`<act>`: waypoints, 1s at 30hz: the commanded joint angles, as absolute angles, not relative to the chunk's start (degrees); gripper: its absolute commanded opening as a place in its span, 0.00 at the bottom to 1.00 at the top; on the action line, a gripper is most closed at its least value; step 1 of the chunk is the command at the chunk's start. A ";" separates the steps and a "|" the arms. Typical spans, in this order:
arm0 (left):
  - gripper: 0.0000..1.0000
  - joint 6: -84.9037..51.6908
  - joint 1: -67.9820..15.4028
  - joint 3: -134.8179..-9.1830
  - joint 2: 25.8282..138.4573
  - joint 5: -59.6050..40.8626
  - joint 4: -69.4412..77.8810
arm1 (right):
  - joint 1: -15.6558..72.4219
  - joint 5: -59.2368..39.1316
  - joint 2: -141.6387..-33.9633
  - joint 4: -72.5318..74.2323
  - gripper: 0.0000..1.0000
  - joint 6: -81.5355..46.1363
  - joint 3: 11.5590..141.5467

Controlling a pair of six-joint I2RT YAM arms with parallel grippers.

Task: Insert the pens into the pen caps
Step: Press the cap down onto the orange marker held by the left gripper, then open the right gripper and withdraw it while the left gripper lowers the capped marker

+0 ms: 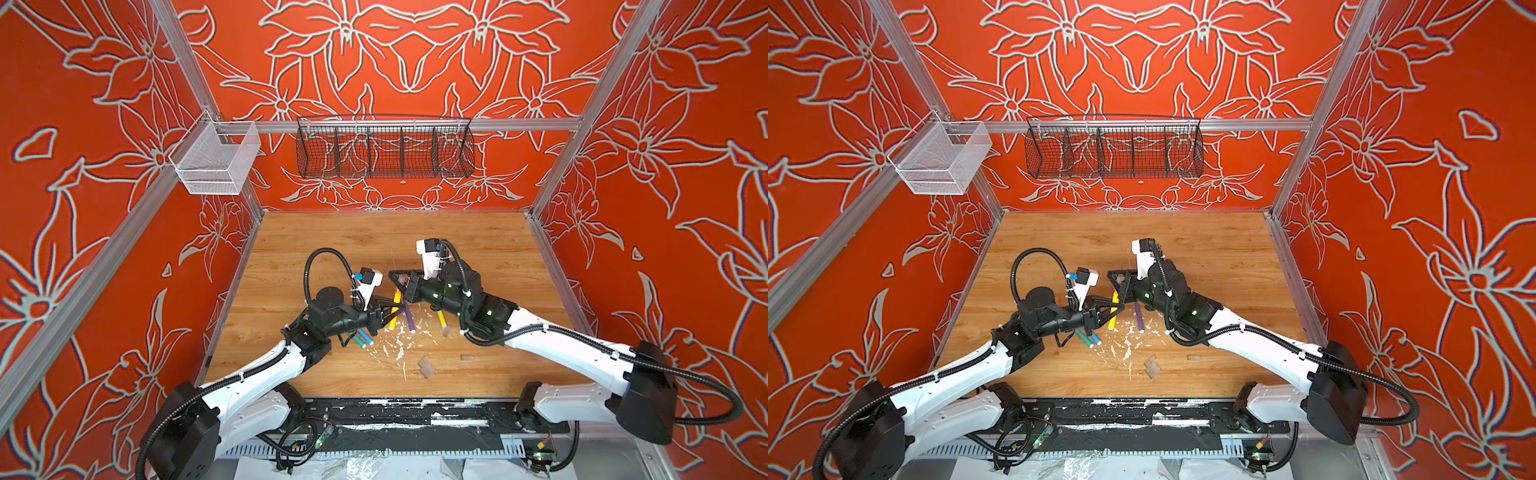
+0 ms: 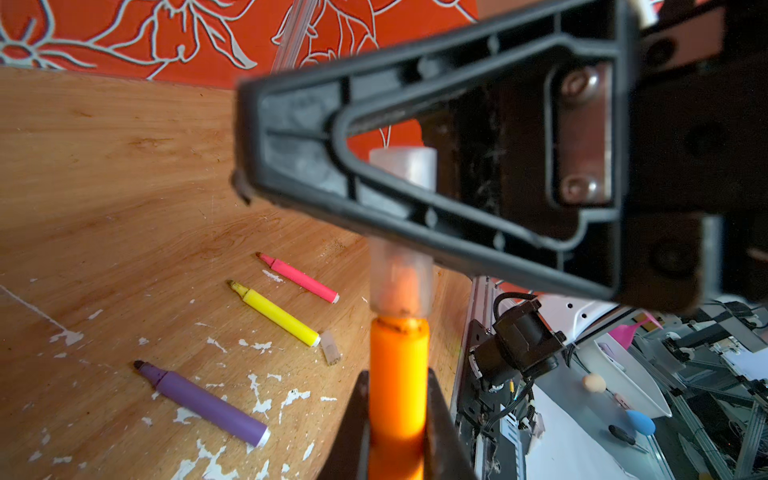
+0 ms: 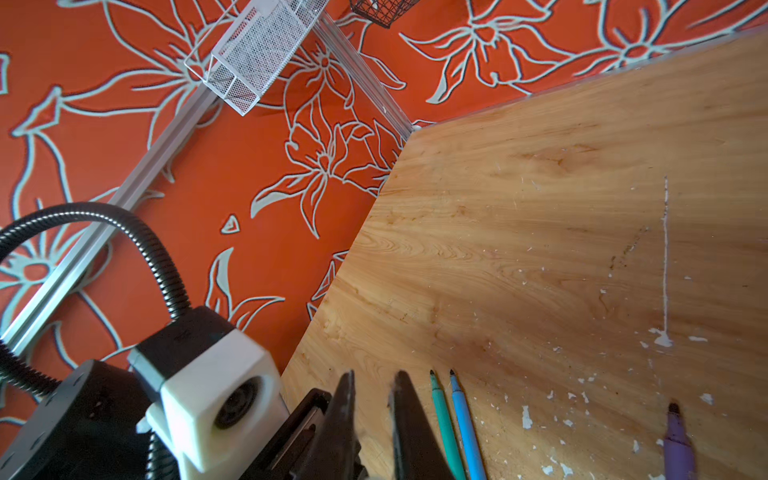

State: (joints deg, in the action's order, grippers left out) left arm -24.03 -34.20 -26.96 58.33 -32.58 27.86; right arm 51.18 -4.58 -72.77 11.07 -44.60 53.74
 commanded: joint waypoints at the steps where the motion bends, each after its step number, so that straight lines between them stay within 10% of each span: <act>1: 0.00 -22.63 -34.72 -28.52 58.21 -32.81 29.29 | 51.67 -3.81 -74.06 8.27 0.05 -46.72 55.85; 15: 0.00 -17.88 -33.44 -36.40 57.04 -15.83 16.49 | 60.65 1.61 -78.68 8.88 0.00 -45.87 52.57; 30: 0.00 -27.63 -23.92 -45.01 60.96 -20.14 25.27 | 67.07 1.77 -77.10 12.86 0.00 -44.49 47.14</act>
